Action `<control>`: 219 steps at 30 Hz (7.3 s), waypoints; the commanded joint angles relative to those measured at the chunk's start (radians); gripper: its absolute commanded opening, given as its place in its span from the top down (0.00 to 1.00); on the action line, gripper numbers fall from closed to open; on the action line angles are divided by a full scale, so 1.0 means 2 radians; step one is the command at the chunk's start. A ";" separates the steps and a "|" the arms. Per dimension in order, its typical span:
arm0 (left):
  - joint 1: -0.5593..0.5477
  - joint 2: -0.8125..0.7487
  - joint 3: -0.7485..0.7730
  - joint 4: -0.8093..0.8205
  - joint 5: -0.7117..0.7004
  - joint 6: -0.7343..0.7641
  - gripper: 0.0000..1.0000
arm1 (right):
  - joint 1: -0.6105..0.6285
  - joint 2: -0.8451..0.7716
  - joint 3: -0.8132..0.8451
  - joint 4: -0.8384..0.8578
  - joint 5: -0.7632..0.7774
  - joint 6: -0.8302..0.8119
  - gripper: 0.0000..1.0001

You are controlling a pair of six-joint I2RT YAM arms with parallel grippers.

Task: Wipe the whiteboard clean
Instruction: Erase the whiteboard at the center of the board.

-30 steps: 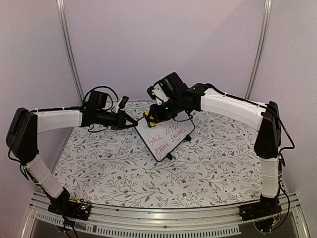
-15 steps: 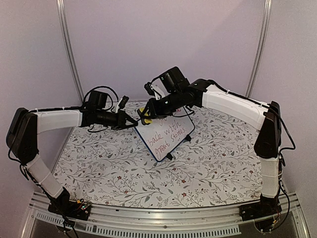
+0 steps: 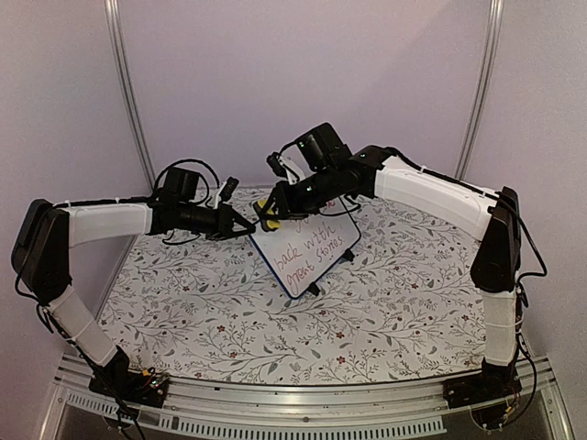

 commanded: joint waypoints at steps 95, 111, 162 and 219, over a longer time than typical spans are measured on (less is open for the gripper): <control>-0.010 -0.003 0.012 0.005 0.001 0.005 0.94 | -0.030 -0.022 -0.268 0.170 0.191 -0.093 0.86; -0.009 0.003 0.014 0.001 -0.001 0.007 0.94 | -0.035 0.045 -0.109 0.136 0.208 -0.120 0.85; -0.007 -0.020 0.012 0.009 0.005 0.006 0.94 | -0.046 -0.019 -0.213 0.156 0.233 -0.090 0.85; -0.001 -0.007 0.011 0.013 0.013 0.000 0.94 | -0.061 0.020 -0.189 0.138 0.187 -0.100 0.85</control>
